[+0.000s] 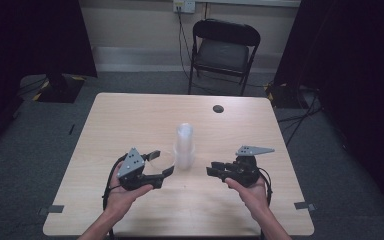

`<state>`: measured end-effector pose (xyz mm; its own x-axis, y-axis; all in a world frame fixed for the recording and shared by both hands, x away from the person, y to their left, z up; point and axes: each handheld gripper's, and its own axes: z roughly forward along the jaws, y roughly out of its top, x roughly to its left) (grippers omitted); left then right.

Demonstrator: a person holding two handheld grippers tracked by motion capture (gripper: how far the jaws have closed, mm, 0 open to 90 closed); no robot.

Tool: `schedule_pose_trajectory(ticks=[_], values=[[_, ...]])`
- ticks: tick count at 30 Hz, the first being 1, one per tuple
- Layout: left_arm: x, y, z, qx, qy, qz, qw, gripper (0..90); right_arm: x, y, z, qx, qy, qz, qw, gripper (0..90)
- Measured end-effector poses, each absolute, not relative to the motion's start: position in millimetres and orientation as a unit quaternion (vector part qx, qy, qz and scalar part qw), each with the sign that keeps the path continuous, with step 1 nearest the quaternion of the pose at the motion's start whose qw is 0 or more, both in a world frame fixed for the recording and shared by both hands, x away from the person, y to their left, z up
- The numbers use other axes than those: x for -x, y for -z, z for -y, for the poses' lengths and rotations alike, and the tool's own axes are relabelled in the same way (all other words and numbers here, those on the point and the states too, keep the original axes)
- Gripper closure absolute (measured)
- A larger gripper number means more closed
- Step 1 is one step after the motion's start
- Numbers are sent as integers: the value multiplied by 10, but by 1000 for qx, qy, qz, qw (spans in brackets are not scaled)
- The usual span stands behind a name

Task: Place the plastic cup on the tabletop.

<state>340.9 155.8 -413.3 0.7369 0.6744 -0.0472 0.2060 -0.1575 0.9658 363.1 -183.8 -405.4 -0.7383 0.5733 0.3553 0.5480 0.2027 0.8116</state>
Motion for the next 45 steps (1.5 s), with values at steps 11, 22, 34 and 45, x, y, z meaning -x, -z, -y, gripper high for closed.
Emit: schedule_pose_trajectory(ticks=[11, 22, 34, 45], values=[[-3598, 4093, -1701, -726, -233, -320, 563, 285, -3586, 4166, 1954, -373, -505, -778, 20, 628], [-3845, 4141, -1770, -719, -250, -348, 547, 285, -3517, 4221, 2082, -379, -504, -775, 42, 593], [-4076, 4102, -1825, -711, -264, -368, 538, 285, -3472, 4264, 2217, -389, -502, -770, 58, 565], [-4281, 4088, -1835, -696, -277, -386, 539, 283, -3436, 4344, 2285, -399, -500, -766, 60, 564]])
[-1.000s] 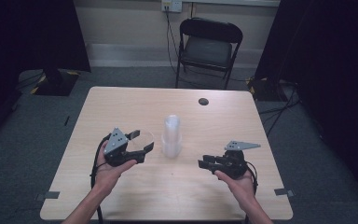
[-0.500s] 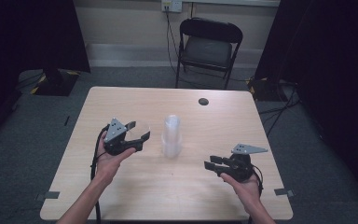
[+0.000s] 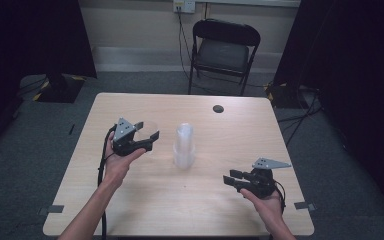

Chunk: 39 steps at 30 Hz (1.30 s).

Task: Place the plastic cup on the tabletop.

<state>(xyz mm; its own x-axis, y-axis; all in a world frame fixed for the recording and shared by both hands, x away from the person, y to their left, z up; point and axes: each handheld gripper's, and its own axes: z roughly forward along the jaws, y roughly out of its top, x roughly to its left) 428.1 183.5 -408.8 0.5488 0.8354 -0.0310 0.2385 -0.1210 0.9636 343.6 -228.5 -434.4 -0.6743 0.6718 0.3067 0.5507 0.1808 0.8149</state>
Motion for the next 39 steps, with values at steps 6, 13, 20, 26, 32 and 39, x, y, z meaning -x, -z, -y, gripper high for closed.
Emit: schedule_pose_trajectory(ticks=[6, 13, 20, 26, 32, 39], values=[[-4408, 4148, -1804, -684, -284, -395, 543, 283, -3436, 4364, 2270, -400, -501, -765, 59, 564], [-4556, 4284, -1793, -678, -284, -411, 539, 280, -3440, 4383, 2276, -400, -499, -767, 58, 564], [-4656, 4398, -1783, -680, -281, -423, 529, 273, -3453, 4401, 2267, -399, -498, -768, 56, 565], [-4736, 4512, -1748, -685, -271, -432, 519, 270, -3459, 4412, 2256, -398, -497, -769, 54, 565], [-4770, 4588, -1683, -695, -260, -433, 513, 269, -3463, 4432, 2251, -398, -492, -773, 47, 565], [-4777, 4622, -1671, -704, -255, -433, 502, 255, -3462, 4434, 2257, -396, -492, -773, 48, 565]])
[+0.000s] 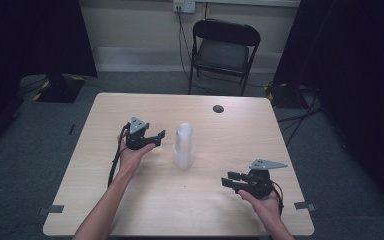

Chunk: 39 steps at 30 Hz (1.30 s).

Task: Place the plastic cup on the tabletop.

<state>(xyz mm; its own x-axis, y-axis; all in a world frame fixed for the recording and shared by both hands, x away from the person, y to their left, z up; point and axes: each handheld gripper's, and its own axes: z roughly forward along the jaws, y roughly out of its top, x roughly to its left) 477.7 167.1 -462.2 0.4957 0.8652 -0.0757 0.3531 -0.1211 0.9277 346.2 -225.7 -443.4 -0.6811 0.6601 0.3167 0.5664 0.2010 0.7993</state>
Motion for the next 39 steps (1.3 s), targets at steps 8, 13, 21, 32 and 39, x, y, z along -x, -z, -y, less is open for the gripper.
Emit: schedule_pose_trajectory(ticks=[8, 13, 21, 32, 39], values=[[-4781, 4665, -1670, -719, -242, -433, 486, 235, -3468, 4428, 2268, -398, -495, -771, 49, 564], [-4771, 4659, -1671, -723, -242, -432, 481, 223, -3466, 4427, 2269, -399, -494, -771, 50, 565], [-4750, 4650, -1711, -730, -232, -435, 473, 200, -3461, 4421, 2270, -399, -495, -771, 51, 565], [-4741, 4657, -1705, -741, -224, -430, 465, 155, -3464, 4423, 2262, -399, -495, -771, 51, 565], [-4718, 4648, -1738, -750, -214, -429, 456, 155, -3466, 4429, 2275, -403, -495, -768, 51, 564]])
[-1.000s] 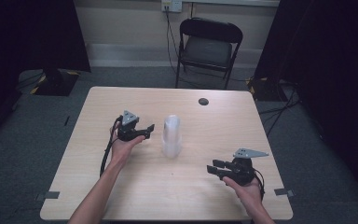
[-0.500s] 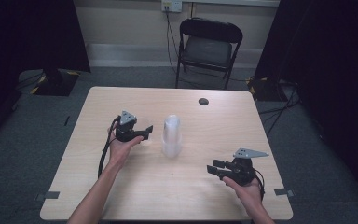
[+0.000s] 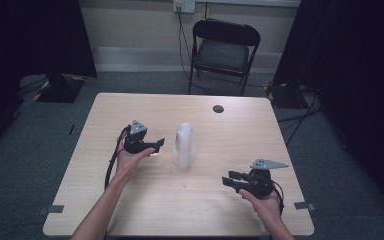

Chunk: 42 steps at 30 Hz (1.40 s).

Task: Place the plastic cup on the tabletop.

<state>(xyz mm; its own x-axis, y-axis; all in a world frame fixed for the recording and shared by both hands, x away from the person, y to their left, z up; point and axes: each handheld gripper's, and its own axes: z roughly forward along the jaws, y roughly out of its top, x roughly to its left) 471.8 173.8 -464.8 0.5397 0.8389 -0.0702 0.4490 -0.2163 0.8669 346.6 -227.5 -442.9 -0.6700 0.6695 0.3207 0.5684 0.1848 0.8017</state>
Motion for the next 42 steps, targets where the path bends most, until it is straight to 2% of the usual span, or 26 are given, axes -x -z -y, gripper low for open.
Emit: schedule_pose_trajectory(ticks=[3, 13, 25, 37, 42], values=[[-4694, 4636, -1767, -751, -198, -437, 454, 155, -3467, 4425, 2279, -402, -496, -768, 52, 564], [-4553, 4700, -1854, -751, -203, -440, 449, 157, -3480, 4424, 2288, -402, -496, -768, 53, 565], [-4336, 4549, -1995, -751, -193, -447, 445, 159, -3484, 4424, 2311, -407, -496, -765, 59, 561], [-4062, 4396, -2118, -747, -207, -457, 437, 175, -3497, 4431, 2391, -417, -494, -760, 71, 558], [-3935, 4381, -2159, -757, -206, -460, 416, 175, -3502, 4439, 2444, -425, -494, -754, 77, 558]])
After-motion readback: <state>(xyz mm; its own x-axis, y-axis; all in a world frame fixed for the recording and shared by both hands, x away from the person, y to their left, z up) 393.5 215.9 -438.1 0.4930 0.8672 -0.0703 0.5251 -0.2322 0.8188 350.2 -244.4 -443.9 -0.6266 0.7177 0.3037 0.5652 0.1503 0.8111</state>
